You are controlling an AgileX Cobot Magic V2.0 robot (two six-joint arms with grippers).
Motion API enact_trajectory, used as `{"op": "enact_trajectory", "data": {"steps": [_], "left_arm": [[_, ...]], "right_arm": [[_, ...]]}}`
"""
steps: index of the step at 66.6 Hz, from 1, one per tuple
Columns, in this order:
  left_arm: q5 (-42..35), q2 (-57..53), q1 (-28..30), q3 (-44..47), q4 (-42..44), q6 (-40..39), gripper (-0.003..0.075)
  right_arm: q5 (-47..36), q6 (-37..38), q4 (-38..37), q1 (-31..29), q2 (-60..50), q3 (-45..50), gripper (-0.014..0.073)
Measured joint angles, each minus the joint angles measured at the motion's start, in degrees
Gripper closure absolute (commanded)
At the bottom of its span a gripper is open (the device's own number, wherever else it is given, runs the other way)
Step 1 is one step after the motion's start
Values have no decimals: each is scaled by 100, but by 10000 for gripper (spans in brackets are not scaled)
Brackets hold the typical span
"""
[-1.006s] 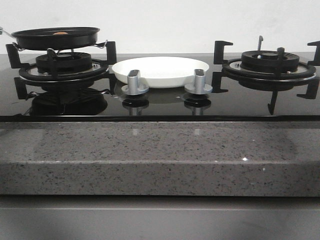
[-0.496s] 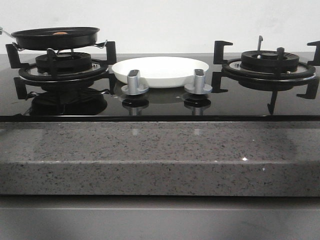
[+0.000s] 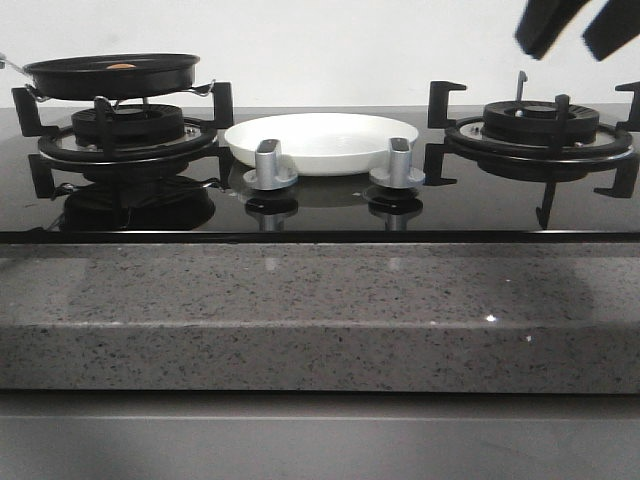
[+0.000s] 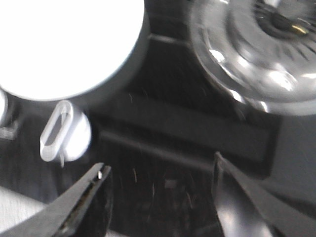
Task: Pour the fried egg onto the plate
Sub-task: 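Lower the right gripper to the white plate's rim and grasp it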
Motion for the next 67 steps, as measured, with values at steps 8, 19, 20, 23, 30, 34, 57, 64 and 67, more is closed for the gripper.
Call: {"op": "enact_trajectory", "data": {"steps": [8,19,20,23,30,34,57,64,67], "left_arm": [[0,0,0,0,0,0,251],[0,0,0,0,0,0,251],[0,0,0,0,0,0,251],[0,0,0,0,0,0,251],[-3,0,0,0,0,0,251],[-3,0,0,0,0,0,251],[-3,0,0,0,0,0,251],[-3,0,0,0,0,0,251],[-3,0,0,0,0,0,251]], "right_arm": [[305,-72,136,0,626,-622,126],[738,-312,435,0,1420,-1485,126],[771,-325,461,0,1486,-1555,126],[868,-379,486,0,1684,-1725,126],[1112,-406,558,0,2150,-2223,128],[1242,-414,608,0,2407,-2499,128],[1589,-414,1004,0,3429,-3607,137],[1676,-414,1027,0,3680,-3866,190],[1718,-414,1027,0,3766,-3948,214]]}}
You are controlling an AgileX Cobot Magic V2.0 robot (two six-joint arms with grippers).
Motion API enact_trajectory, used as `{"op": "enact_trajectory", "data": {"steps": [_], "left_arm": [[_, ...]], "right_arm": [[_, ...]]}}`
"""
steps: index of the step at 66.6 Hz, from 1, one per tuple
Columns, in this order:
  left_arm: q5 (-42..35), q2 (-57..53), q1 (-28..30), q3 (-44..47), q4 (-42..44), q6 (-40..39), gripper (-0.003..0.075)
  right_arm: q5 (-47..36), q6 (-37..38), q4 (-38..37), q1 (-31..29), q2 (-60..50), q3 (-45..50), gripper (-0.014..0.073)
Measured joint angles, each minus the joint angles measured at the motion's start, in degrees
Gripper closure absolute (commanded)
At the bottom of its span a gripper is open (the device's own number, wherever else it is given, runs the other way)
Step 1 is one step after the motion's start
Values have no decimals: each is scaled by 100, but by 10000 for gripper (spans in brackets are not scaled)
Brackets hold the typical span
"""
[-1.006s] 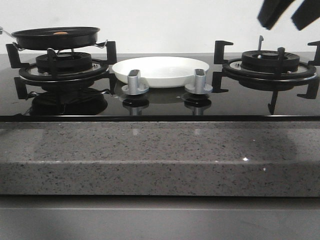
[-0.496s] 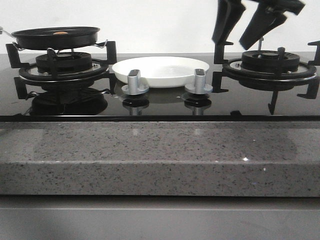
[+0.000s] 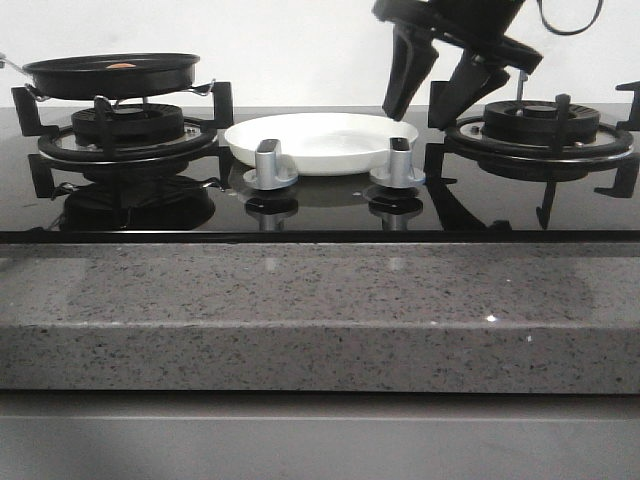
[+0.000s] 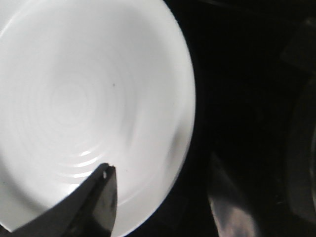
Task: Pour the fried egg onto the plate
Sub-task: 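Lower the right gripper to the white plate's rim and grasp it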
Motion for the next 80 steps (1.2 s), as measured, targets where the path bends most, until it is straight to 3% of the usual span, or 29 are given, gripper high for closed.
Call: {"op": "enact_trajectory", "data": {"steps": [12,38,62,80], "left_arm": [[-11,0,0,0,0,0,251],[-10,0,0,0,0,0,251],[-10,0,0,0,0,0,251],[-10,0,0,0,0,0,251]], "right_arm": [[104,0,21,0,244,-245,255],[323,-54,76,-11,399,-317,259],[236,-38,86,-21,431,-329,569],[-116,0,124,-46,431,-329,648]]}}
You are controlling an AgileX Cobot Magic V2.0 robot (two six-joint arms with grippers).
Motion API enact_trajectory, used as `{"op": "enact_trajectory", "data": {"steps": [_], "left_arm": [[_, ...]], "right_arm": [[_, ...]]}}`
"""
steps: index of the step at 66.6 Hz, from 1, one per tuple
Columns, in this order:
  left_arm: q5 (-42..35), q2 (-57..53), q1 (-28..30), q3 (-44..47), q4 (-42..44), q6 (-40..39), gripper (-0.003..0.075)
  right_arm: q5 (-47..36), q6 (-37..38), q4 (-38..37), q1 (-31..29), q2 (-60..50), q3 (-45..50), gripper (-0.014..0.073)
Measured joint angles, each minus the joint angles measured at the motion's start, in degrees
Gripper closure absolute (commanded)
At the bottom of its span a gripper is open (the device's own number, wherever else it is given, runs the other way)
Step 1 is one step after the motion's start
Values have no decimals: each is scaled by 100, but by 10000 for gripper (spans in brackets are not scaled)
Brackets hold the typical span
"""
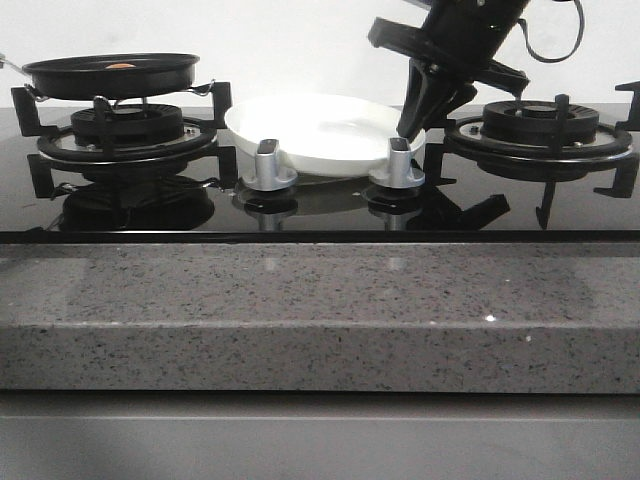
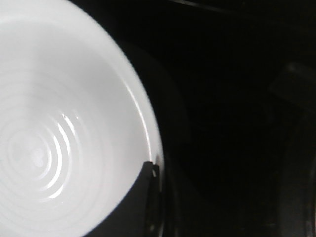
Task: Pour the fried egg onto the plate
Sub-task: 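Lower the right gripper to the white plate's rim and grasp it, then lift the white plate with the right gripper and hold it beside the pan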
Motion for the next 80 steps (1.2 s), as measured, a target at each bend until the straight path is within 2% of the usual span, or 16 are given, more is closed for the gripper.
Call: {"op": "enact_trajectory", "data": {"steps": [31,58,65,80], "left_arm": [[0,0,0,0,0,0,251],[0,0,0,0,0,0,251],[0,0,0,0,0,0,251],[0,0,0,0,0,0,251]], "right_arm": [[-210,-60,-31,10,-430,-217,651],[523,55,39,22,-1434,-361,651],[376,128,39,87,-1976,298,651],[-821,153,50,434,-3391,2837,651]]}}
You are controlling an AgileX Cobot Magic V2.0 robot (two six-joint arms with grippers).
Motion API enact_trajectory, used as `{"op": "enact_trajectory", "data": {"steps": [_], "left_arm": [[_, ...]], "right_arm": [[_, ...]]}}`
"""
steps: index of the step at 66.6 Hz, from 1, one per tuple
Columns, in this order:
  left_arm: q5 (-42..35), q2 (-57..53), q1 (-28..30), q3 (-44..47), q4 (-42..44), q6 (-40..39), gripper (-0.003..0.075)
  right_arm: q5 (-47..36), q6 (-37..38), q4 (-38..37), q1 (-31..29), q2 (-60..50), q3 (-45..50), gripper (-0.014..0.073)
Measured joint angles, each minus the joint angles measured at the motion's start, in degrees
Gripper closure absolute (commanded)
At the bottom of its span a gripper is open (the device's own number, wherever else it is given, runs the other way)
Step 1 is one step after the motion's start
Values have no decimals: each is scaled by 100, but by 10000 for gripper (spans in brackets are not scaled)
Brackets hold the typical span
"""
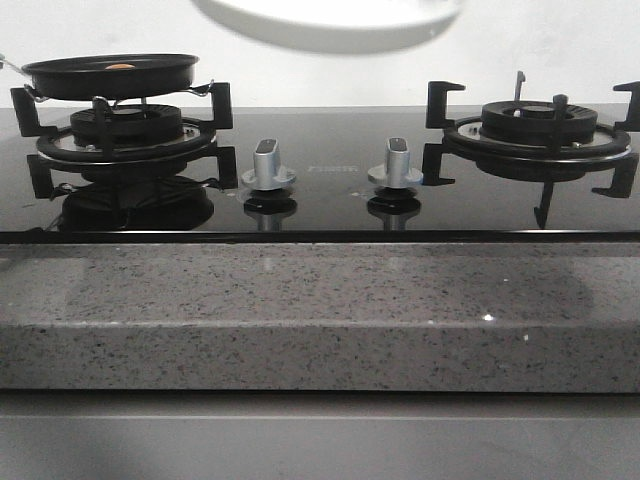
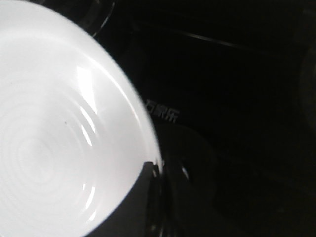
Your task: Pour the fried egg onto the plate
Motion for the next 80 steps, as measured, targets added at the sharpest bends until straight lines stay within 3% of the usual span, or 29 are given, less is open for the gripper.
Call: {"op": "enact_trajectory", "data": {"steps": [12,24,80], "left_arm": [[0,0,0,0,0,0,251],[0,0,0,0,0,0,251],[0,0,0,0,0,0,251]], "right_arm": [[-662,22,34,161,-583,1316,651],[-962,35,40,186,-575,1829,651],[-1207,35,47,190,-376,1898,651]]}}
